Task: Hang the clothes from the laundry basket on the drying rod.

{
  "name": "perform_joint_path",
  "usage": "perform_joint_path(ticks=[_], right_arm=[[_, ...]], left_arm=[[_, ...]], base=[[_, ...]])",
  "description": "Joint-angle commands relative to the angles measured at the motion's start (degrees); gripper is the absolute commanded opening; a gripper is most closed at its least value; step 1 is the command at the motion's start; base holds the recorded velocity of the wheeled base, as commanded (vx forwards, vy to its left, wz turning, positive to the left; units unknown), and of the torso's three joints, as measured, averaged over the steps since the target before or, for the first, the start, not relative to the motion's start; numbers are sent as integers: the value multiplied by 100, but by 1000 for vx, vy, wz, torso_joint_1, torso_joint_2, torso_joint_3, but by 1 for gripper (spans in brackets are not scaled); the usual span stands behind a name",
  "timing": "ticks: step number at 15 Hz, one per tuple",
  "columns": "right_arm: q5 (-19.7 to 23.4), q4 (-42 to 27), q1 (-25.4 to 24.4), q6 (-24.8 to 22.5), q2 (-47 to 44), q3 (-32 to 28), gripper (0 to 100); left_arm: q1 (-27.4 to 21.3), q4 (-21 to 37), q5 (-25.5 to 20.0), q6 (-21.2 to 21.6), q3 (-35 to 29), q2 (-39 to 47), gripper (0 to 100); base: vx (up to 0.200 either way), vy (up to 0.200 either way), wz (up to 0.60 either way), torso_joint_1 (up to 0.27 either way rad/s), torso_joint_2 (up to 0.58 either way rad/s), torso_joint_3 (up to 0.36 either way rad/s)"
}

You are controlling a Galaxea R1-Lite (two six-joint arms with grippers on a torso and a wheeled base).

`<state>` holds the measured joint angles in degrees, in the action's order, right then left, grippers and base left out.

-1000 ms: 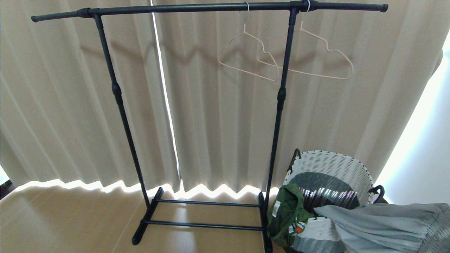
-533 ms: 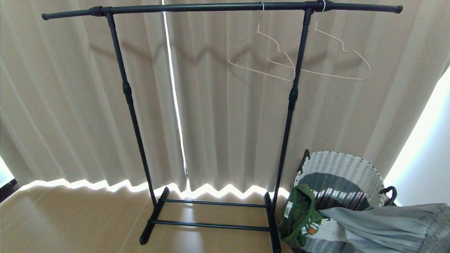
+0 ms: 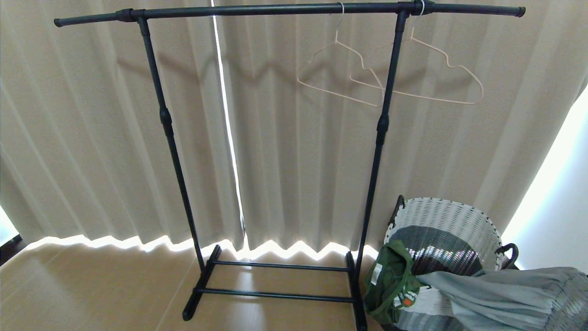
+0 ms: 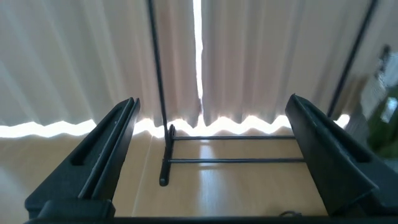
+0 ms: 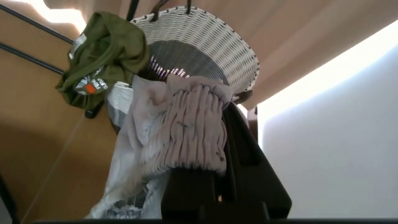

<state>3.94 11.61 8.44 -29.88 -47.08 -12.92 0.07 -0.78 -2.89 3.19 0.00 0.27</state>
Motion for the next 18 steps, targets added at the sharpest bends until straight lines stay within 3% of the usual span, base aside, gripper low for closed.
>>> perform_joint_path(ticks=[1, 3, 4, 7, 11, 14, 18], right_arm=[[46, 0, 0, 0, -3, -17, 0], [239, 0, -9, 96, -21, -70, 0], [397, 0, 0, 246, -47, -220, 0], [485, -9, -53, 527, -188, -615, 0], [494, -9, -474, 887, -688, -1336, 0], [485, -9, -1178, 1292, -1242, -2021, 0], [485, 0, -1661, 2012, -1620, -2663, 0]], left_arm=[[10, -10, -115, 59, 0, -9, 100], [10, -45, -300, 76, 0, -9, 100], [1, -71, -695, 59, -220, 0, 100], [-86, -54, -1196, 59, -870, 395, 100], [-464, -133, -1601, -170, -2224, 2566, 100], [-1405, -1267, -1478, -662, -2927, 4614, 100], [-2266, -2207, -502, -689, -3586, 6547, 100]], base=[[0, 0, 0, 0, 0, 0], [0, 0, 0, 0, 0, 0], [0, 0, 0, 0, 0, 0], [0, 0, 0, 0, 0, 0], [0, 0, 0, 0, 0, 0], [0, 0, 0, 0, 0, 0], [0, 0, 0, 0, 0, 0]])
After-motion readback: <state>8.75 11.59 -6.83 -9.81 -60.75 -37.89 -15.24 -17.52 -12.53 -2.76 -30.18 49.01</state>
